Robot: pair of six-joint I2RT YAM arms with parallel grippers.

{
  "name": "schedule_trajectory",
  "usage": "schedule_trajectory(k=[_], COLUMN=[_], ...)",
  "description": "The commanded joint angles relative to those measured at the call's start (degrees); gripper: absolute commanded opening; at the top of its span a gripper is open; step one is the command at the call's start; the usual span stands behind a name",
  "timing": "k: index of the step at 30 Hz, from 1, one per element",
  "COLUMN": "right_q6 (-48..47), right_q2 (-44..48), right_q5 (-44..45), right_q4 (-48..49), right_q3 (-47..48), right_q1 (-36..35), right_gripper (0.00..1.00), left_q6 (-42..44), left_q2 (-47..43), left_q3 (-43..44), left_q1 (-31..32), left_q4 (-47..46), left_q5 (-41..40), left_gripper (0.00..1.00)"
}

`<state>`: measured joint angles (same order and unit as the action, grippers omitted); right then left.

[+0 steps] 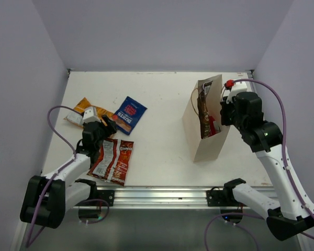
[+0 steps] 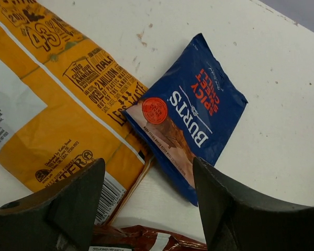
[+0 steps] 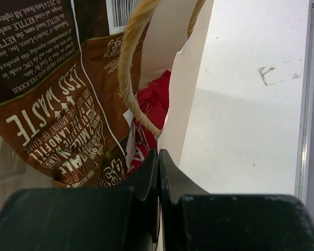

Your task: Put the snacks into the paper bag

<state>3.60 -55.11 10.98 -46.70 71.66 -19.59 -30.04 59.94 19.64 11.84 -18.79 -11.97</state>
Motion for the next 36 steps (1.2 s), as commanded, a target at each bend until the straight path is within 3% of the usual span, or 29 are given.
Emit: schedule_trajectory(k=[1,5,12,29,32,34,36], right_q6=[-0.8,-0.9,-0.8,-1.0,-1.0,-1.0,-1.0], right_q2=[0.2,0.0,-0.4,-0.7,-0.7,-0.7,-0.6], right_q5=[-0.2,0.0,0.4,1.5,1.6,1.8,1.8], right_q4=[0.9,0.8,0.6,0.4,0.1,0.0,-0.1], right_q3=[0.0,0.0,-0.1,0.0,0.2,0.5,0.4], right_q1=[-0.4,-0.7,-1.1,-1.4,-1.4,-1.4,-1.5], right_gripper=[0.00,0.00,0.00,0.00,0.00,0.00,0.00], left_q6=[-2.8,-3.6,-4.2,-5.8,-5.8,-6.0,-6.1], left_q2=[2.9,8.6,15.8,35.1,39.0,41.6,42.9], left_q3=[-4.2,-5.5,-5.5,5.8,10.1,12.6,13.9], left_q1=[-3.7,-8.0,-10.3,-10.6,-10.6,-10.6,-10.6], left_q4=[-18.2,-25.0,-34.1,-39.0,-36.7,-34.7,-33.4], left_q5=[11.5,17.2,21.2,24.5,25.4,26.0,26.5], left_gripper=[0.72,0.71,0.71,0.69,0.61,0.44,0.36])
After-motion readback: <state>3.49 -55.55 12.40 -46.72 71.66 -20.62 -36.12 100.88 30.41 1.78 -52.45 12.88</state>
